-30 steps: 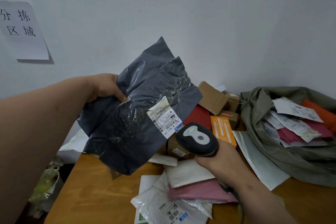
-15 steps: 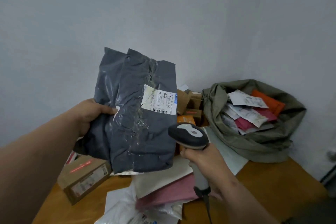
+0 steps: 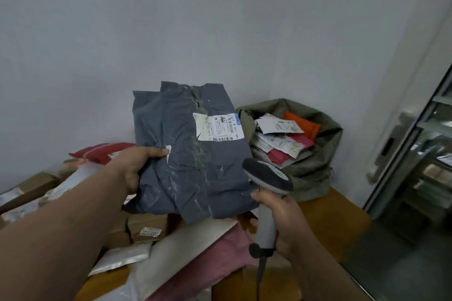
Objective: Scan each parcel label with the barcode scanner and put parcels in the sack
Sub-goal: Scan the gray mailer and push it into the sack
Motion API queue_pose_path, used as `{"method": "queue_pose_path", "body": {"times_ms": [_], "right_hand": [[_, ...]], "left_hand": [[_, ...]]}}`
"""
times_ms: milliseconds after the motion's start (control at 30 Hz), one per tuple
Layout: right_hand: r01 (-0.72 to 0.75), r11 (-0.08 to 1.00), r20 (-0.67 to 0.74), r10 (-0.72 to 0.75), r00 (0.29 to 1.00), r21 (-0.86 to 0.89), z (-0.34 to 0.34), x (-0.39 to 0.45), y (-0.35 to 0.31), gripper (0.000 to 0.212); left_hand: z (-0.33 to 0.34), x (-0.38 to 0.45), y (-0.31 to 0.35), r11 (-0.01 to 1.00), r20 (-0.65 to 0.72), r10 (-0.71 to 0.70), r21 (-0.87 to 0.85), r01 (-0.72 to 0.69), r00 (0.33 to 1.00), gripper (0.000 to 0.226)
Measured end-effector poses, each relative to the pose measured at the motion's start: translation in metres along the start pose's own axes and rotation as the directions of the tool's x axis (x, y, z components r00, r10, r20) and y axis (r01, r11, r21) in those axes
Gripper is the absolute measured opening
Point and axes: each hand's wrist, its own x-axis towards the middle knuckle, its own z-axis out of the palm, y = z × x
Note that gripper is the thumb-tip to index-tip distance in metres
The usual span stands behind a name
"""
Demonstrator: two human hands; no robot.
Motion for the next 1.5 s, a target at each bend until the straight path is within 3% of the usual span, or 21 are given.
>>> {"method": "queue_pose_path", "body": {"times_ms": [100, 233, 367, 633, 733, 800, 867, 900, 967, 1067, 1100, 1200, 1300, 1433, 1500], "right_hand": [[-0.019, 0.995, -0.019, 0.021, 1.000, 0.097, -0.021, 0.019, -0.005, 0.025], [-0.002, 0.992, -0.045, 0.008, 0.999, 0.124, -0.050, 0.060, -0.012, 0.033], [0.003, 0.988, -0.110, 0.014, 0.994, 0.157, -0.090, 0.123, -0.026, 0.026], [0.002, 0.967, -0.262, 0.067, 0.963, 0.255, -0.192, 0.289, -0.081, 0.038], [-0.020, 0.972, -0.291, 0.090, 0.952, 0.235, -0.212, 0.343, -0.092, 0.042], [-0.049, 0.968, -0.266, 0.116, 0.957, 0.247, -0.215, 0.371, -0.097, 0.037], [-0.072, 0.974, -0.264, 0.129, 0.956, 0.213, -0.213, 0.391, -0.099, 0.039], [-0.078, 0.977, -0.253, 0.128, 0.959, 0.198, -0.211, 0.400, -0.101, 0.039], [-0.072, 0.981, -0.231, 0.113, 0.966, 0.178, -0.207, 0.415, -0.105, 0.033], [-0.053, 0.984, -0.209, 0.088, 0.974, 0.168, -0.201, 0.427, -0.113, 0.027], [-0.041, 0.987, -0.222, 0.075, 0.972, 0.153, -0.201, 0.429, -0.114, 0.025], [-0.010, 0.995, -0.302, 0.040, 0.952, 0.100, -0.204, 0.437, -0.116, 0.026], [0.083, 0.994, -0.401, -0.045, 0.915, 0.077, -0.205, 0.444, -0.124, 0.042], [0.182, 0.981, -0.424, -0.137, 0.895, 0.067, -0.203, 0.445, -0.141, 0.020], [0.178, 0.984, -0.337, -0.157, 0.928, 0.032, -0.198, 0.443, -0.153, 0.014]], "left_hand": [[0.035, 0.018, 0.007, 0.999, 0.051, -0.013, 0.030, 0.012, 0.999, 0.044], [0.101, 0.051, 0.018, 0.993, 0.081, 0.066, 0.090, -0.073, 0.995, 0.030], [0.181, 0.104, 0.031, 0.977, 0.083, 0.158, 0.128, -0.168, 0.984, 0.019], [0.354, 0.244, 0.036, 0.942, 0.138, 0.209, 0.239, -0.237, 0.968, 0.079], [0.392, 0.285, 0.037, 0.871, 0.104, 0.266, 0.400, -0.285, 0.958, 0.087], [0.394, 0.307, 0.036, 0.739, 0.000, 0.324, 0.625, -0.253, 0.946, 0.082], [0.383, 0.326, 0.035, 0.548, -0.200, 0.483, 0.829, -0.116, 0.852, 0.065], [0.375, 0.334, 0.036, 0.514, -0.283, 0.537, 0.857, -0.042, 0.795, 0.062], [0.358, 0.350, 0.039, 0.554, -0.389, 0.524, 0.831, 0.044, 0.758, 0.074], [0.342, 0.379, 0.042, 0.611, -0.384, 0.333, 0.783, 0.113, 0.861, 0.093], [0.340, 0.389, 0.045, 0.653, -0.356, 0.279, 0.752, 0.096, 0.892, 0.089], [0.340, 0.412, 0.061, 0.756, -0.337, 0.262, 0.654, 0.025, 0.904, 0.039], [0.341, 0.414, 0.093, 0.892, -0.442, 0.364, 0.420, -0.170, 0.820, 0.021], [0.353, 0.385, 0.161, 0.765, -0.535, 0.644, 0.441, -0.469, 0.547, 0.018], [0.355, 0.379, 0.180, 0.721, -0.474, 0.692, 0.496, -0.483, 0.545, 0.017]]}}
